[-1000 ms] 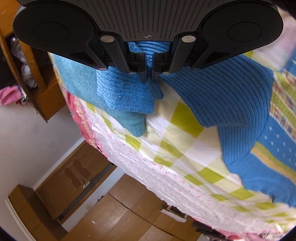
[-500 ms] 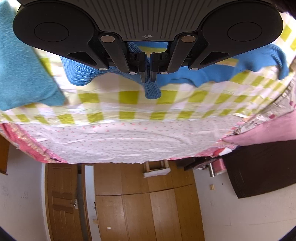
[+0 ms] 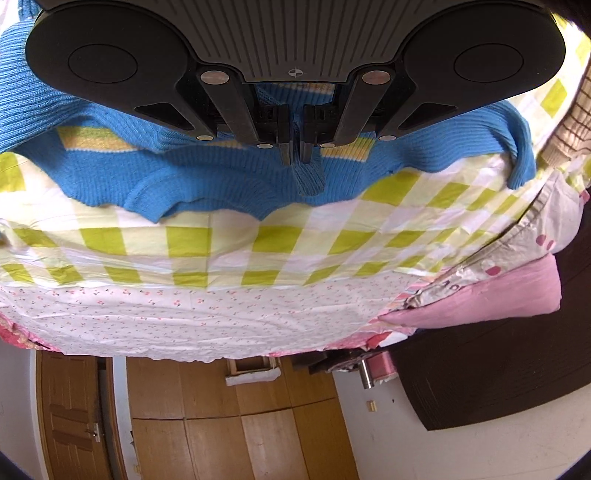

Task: Fold small clothes
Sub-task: 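Carry the sleeve across the sweater body with the right tool and release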

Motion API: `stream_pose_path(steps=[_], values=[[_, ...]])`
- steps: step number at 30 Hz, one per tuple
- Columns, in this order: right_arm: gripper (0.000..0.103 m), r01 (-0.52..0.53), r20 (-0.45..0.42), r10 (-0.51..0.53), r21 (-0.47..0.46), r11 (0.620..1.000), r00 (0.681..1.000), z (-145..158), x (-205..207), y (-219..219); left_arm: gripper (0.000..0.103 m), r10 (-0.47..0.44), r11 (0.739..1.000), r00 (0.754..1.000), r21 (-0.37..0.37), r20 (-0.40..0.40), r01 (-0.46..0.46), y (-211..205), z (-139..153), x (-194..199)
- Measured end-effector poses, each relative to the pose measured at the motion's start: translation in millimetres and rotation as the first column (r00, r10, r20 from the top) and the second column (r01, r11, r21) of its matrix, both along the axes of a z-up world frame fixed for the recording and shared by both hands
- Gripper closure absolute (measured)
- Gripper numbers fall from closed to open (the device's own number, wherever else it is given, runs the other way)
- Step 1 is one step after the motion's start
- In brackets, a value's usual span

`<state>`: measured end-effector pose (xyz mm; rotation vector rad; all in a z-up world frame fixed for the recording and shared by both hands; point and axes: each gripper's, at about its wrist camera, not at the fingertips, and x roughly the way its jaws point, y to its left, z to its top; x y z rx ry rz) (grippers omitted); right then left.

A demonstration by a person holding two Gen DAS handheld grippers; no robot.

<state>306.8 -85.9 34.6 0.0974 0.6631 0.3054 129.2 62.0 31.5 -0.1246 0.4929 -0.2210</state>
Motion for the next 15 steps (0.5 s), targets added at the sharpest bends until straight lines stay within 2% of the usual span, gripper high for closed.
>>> stream_pose_path(steps=[3,8,15], values=[[0.101,-0.054,-0.03,0.053,-0.019,0.998,0.998,-11,-2,11,0.0,0.009,1.0,1.0,-0.005,0.008,-0.009,6,0,1],[0.099,-0.159,-0.073,0.151,-0.122,0.98,0.986,-25,-8,28,0.0,0.028,1.0,0.999,-0.002,0.022,-0.028,13,0,1],[0.095,-0.201,-0.072,0.19,-0.239,0.95,0.979,-30,-8,37,0.0,0.039,0.999,0.999,-0.011,0.021,-0.038,17,0,1]])
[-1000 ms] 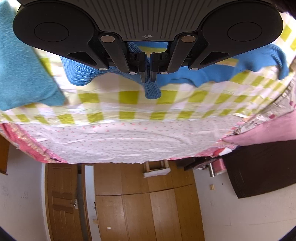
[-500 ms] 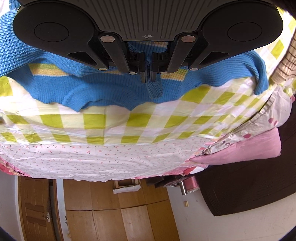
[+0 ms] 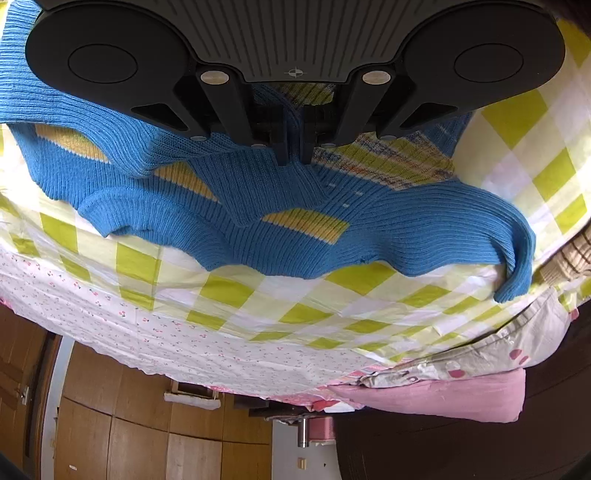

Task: Fold small clothes
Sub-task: 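Carry the sleeve across the sweater body with the right tool and release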

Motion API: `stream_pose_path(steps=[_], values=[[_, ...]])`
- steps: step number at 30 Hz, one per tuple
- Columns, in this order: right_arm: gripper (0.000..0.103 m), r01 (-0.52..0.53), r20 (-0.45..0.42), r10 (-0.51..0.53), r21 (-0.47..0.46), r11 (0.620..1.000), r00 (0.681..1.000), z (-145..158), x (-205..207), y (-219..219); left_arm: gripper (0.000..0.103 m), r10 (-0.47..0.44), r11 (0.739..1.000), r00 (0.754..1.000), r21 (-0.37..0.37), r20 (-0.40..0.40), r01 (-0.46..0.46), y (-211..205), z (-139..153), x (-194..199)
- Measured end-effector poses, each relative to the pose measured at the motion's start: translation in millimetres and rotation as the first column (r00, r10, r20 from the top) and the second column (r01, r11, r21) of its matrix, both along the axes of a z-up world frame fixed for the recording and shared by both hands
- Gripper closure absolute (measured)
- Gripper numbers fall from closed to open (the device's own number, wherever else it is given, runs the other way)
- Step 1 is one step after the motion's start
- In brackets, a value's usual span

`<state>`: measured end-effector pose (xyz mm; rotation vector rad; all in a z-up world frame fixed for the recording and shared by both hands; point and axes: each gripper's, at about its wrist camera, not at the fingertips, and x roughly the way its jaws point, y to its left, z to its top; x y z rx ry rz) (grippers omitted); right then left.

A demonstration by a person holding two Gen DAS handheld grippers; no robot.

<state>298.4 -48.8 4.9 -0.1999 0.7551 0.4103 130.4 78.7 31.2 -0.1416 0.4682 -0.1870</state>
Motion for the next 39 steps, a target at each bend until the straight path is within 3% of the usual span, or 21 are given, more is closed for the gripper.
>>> stream_pose_path(steps=[4,7,10,13,16,19,22,27,33,35,39], values=[[0.101,0.064,0.022,-0.066,0.08,0.995,0.998,15,3,-9,0.0,0.012,1.0,1.0,-0.012,0.013,-0.012,3,3,-3],[0.101,0.123,0.046,-0.137,0.23,0.965,0.99,40,5,-26,0.0,0.023,0.999,1.0,-0.029,0.02,-0.022,8,4,-2],[0.101,0.108,0.091,-0.142,0.302,0.947,0.986,55,3,-27,0.0,0.027,0.999,1.0,-0.037,0.016,-0.026,10,3,-2],[0.093,0.044,0.042,-0.058,0.269,0.962,0.997,46,9,-11,0.0,0.023,0.999,1.0,-0.033,0.01,-0.023,10,2,-2],[0.093,0.009,-0.012,-0.006,0.22,0.975,1.0,26,9,0,0.0,0.019,1.0,1.0,-0.014,0.021,-0.019,8,1,-3],[0.093,-0.017,-0.05,0.03,0.228,0.974,0.998,20,-1,-3,0.0,0.014,1.0,1.0,0.0,0.024,-0.014,7,0,-3],[0.093,-0.022,-0.032,0.03,0.227,0.974,0.999,26,-14,-17,0.0,0.011,1.0,1.0,0.0,0.019,-0.011,7,-1,-3],[0.093,0.152,-0.005,-0.154,0.181,0.972,0.988,27,-13,-70,0.0,0.015,1.0,1.0,0.006,0.022,-0.015,7,-3,-3],[0.092,0.397,-0.004,-0.399,0.086,0.914,0.917,4,-3,-135,0.0,0.023,0.999,1.0,0.048,0.002,-0.023,-1,-11,3],[0.092,0.423,-0.019,-0.423,0.067,0.904,0.906,-5,-3,-147,0.0,0.031,0.997,1.0,0.074,0.002,-0.031,-3,-15,4],[0.091,0.406,0.006,-0.408,0.094,0.909,0.913,-2,-17,-151,0.0,0.077,0.989,0.997,0.124,0.021,-0.079,2,-19,8]])
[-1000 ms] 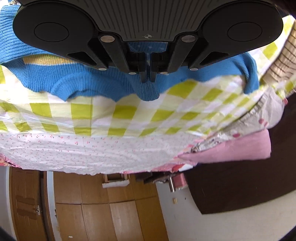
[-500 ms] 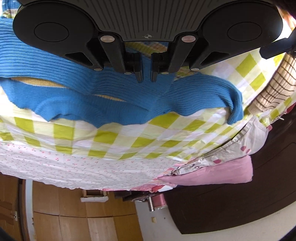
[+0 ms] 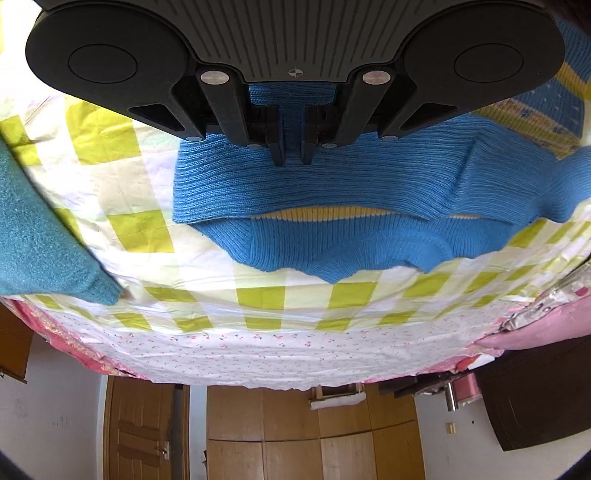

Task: Fold small clothes
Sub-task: 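Carry the sleeve across the sweater body with the right tool and release, then grasp the cuff of the other sleeve with the left tool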

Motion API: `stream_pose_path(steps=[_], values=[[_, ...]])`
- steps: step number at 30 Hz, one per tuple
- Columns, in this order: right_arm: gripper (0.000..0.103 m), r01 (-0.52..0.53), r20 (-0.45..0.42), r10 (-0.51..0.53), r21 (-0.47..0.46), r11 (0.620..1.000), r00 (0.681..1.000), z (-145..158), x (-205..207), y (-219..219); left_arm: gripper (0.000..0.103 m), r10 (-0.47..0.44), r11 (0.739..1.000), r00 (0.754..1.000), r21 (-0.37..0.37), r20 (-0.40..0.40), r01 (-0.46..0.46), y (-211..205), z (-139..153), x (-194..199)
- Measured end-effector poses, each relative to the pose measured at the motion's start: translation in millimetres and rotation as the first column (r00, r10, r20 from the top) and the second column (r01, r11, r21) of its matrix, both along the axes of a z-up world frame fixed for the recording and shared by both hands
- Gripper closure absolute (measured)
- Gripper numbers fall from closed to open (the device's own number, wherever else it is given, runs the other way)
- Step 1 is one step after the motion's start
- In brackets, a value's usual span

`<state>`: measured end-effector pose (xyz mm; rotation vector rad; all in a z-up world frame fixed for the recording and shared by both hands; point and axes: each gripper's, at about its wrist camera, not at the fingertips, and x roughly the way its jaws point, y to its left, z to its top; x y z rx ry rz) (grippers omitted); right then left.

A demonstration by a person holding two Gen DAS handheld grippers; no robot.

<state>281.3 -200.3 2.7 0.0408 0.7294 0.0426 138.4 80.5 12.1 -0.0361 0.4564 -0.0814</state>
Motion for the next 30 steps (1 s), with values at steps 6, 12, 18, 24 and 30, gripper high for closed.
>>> stream_pose_path(steps=[6,12,18,24,30], values=[[0.091,-0.102,0.043,0.099,0.069,0.992,0.994,13,-29,15,0.0,0.162,0.987,0.987,0.021,0.003,-0.162,33,4,15],[0.092,-0.188,0.058,0.182,0.129,0.974,0.982,19,-52,29,0.0,0.343,0.938,0.939,0.049,0.024,-0.344,84,10,38],[0.092,-0.235,0.067,0.226,0.173,0.957,0.972,19,-63,42,0.009,0.448,0.89,0.894,0.1,-0.02,-0.444,128,9,82],[0.092,-0.267,0.075,0.257,0.185,0.946,0.963,19,-70,50,0.032,0.517,0.856,0.847,0.037,-0.127,-0.516,157,-1,122],[0.092,-0.27,0.078,0.259,0.223,0.937,0.963,18,-72,48,0.086,0.551,0.825,0.805,0.001,-0.221,-0.565,171,-18,134]])
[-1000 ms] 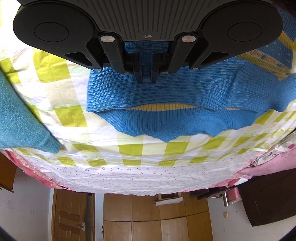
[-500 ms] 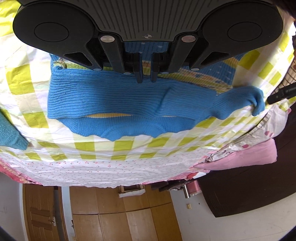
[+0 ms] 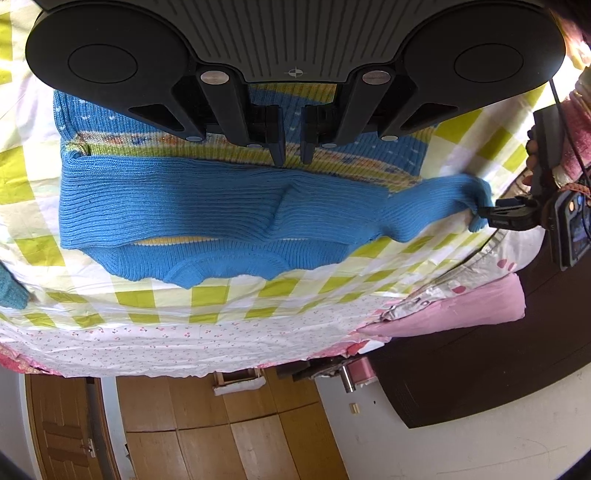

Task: Fold small clothes
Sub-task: 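Grasp the cuff of the other sleeve with the left tool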

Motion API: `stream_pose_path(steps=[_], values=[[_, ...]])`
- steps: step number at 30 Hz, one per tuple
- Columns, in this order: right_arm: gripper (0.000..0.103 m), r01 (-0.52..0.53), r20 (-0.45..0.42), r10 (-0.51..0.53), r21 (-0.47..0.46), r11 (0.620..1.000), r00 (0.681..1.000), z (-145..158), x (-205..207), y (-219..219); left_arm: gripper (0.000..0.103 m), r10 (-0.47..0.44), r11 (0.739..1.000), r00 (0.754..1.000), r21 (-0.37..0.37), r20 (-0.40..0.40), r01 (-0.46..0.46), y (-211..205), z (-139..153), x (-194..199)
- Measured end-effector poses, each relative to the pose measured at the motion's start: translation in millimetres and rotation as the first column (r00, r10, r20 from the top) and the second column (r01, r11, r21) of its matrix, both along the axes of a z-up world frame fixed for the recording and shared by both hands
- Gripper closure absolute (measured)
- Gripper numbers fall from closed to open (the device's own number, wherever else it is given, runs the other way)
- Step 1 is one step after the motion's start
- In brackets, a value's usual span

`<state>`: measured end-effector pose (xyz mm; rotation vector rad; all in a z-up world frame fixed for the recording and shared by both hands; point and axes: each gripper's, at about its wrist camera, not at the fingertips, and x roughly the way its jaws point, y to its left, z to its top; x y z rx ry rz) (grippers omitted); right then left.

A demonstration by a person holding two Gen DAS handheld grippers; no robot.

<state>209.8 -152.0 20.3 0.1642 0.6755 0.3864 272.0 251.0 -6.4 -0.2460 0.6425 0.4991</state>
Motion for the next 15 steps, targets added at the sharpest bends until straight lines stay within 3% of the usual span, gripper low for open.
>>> stream_pose_path(steps=[8,15], values=[[0.092,-0.013,0.007,0.012,0.04,0.999,1.0,3,-3,0,0.091,0.019,0.997,0.999,-0.07,0.051,-0.015,10,3,-35],[0.092,-0.048,0.016,0.047,0.031,0.998,0.999,9,-7,13,0.092,0.09,0.984,0.995,-0.158,0.046,-0.082,25,-11,-77]])
